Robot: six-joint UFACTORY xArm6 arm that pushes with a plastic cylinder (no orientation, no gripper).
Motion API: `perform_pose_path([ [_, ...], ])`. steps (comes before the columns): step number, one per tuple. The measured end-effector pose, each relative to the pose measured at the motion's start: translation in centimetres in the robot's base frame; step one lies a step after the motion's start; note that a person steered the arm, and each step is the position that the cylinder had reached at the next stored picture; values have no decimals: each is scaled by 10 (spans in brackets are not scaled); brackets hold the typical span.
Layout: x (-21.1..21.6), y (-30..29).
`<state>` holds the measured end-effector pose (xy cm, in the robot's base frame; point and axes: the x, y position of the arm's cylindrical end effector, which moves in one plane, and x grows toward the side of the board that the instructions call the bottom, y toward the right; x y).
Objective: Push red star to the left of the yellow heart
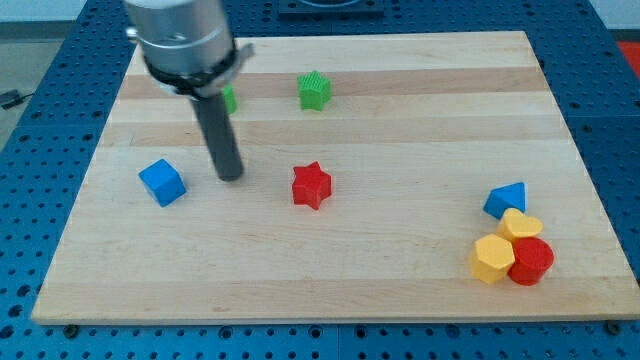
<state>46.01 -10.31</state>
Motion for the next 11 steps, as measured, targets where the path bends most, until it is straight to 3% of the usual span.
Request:
perform_pose_path([
  [3,45,162],
  [7,78,203],
  [8,77,164],
  [9,59,143],
  [11,34,177],
])
